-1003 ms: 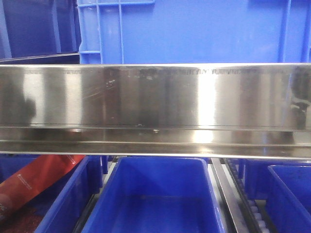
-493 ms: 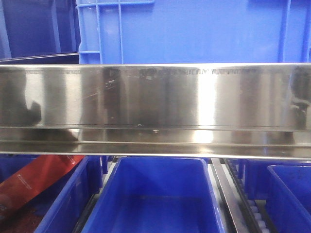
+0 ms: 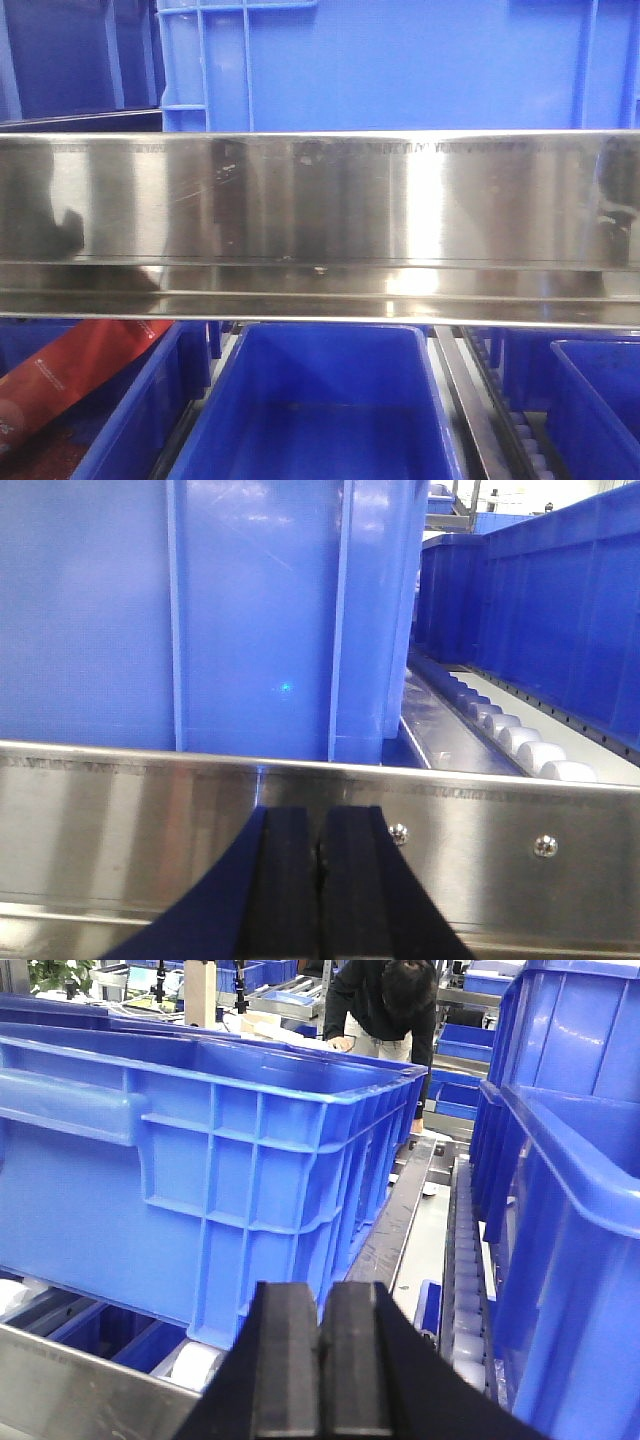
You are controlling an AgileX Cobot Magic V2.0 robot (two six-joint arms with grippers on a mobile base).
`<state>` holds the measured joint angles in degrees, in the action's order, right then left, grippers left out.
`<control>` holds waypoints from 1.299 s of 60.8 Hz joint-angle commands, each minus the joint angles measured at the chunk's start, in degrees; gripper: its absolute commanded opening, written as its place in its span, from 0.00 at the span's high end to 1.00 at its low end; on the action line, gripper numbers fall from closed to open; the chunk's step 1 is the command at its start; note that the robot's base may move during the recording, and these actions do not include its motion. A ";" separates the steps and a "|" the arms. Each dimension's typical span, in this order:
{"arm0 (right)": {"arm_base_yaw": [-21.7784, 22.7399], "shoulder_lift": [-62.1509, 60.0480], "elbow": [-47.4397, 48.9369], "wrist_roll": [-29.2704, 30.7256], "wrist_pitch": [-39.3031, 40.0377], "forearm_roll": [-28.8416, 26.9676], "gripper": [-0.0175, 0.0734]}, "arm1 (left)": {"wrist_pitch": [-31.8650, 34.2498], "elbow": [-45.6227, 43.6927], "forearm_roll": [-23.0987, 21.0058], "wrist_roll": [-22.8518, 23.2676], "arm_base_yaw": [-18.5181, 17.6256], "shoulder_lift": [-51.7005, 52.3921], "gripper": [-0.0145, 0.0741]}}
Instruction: Place cylindrical capacitor in blue bin on shelf
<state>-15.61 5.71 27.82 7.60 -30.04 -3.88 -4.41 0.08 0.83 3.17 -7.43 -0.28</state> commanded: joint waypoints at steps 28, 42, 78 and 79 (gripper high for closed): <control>13.79 -0.22 -9.28 -0.17 14.56 -1.88 0.99 | 1.01 -0.08 -0.20 -0.07 -0.28 0.28 0.94; 18.88 -2.56 -19.52 -0.21 20.69 -4.54 0.99 | 1.01 -0.08 -0.20 -0.07 -0.28 0.28 0.94; 18.88 -5.71 -27.82 -0.21 22.70 -3.85 0.99 | 1.01 -0.08 -0.20 -0.07 -0.28 0.28 0.94; 18.88 -5.71 -27.82 -0.21 22.70 -3.85 0.99 | 1.01 -0.08 -0.20 -0.07 -0.28 0.28 0.94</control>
<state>3.06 0.16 0.10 7.50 -8.65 -8.09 -4.29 0.08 0.83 3.06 -7.43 -0.28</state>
